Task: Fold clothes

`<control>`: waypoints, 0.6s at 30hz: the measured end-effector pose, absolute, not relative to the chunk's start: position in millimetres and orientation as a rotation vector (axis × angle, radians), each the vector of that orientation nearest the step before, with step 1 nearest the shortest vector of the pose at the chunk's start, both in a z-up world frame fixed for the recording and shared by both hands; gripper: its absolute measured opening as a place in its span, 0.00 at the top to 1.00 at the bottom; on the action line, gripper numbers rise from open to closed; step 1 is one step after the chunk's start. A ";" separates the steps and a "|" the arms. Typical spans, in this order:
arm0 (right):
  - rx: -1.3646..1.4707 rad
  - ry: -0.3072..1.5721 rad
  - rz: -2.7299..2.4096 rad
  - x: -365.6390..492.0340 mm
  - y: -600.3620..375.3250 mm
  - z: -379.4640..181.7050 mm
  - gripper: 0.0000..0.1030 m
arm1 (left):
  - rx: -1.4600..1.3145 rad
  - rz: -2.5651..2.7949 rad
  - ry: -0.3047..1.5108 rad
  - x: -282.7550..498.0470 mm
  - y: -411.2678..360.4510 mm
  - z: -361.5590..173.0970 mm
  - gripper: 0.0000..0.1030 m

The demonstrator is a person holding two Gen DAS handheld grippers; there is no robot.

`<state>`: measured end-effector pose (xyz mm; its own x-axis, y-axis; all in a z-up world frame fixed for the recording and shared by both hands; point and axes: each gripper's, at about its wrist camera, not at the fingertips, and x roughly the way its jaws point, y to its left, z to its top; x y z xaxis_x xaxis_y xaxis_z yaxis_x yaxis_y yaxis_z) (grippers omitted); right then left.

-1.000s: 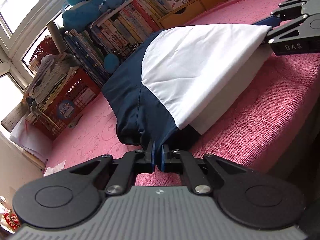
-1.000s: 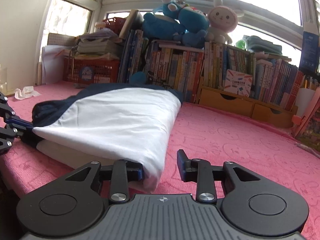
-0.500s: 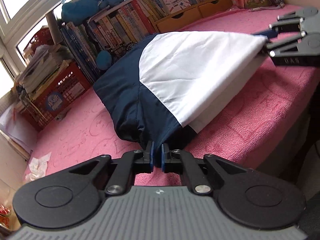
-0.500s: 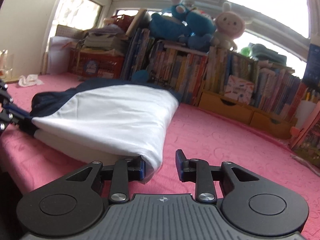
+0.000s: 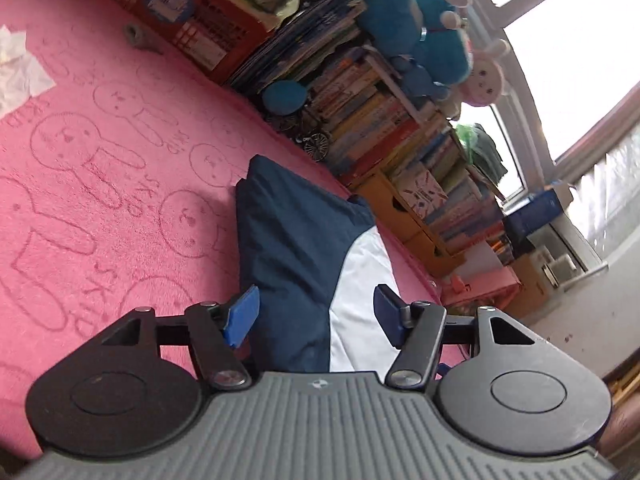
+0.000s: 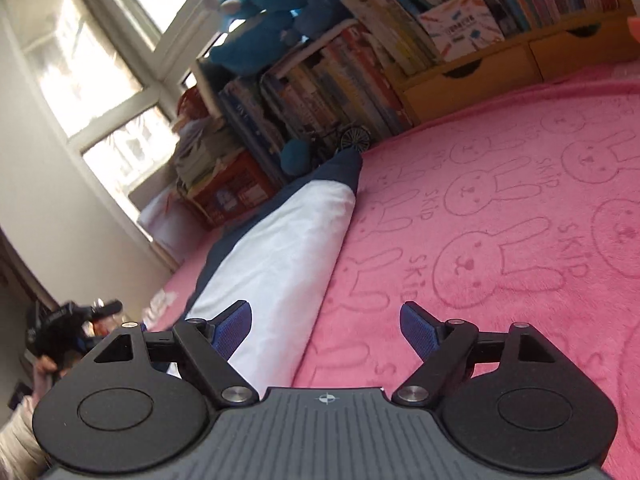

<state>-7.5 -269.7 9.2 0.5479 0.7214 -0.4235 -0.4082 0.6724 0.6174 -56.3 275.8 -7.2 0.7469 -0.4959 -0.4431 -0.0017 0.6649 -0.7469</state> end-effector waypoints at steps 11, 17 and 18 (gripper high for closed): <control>0.404 0.843 0.673 66.5 -200.5 -14.5 0.20 | -0.831 -0.261 0.808 31.3 269.4 -52.9 0.62; 0.469 0.859 0.779 102.4 -180.2 -23.7 0.10 | -0.900 -0.294 0.797 32.3 275.4 -65.8 0.76; 0.484 0.858 0.791 114.0 -177.3 -25.8 0.09 | -0.918 -0.297 0.791 32.0 277.0 -68.1 0.77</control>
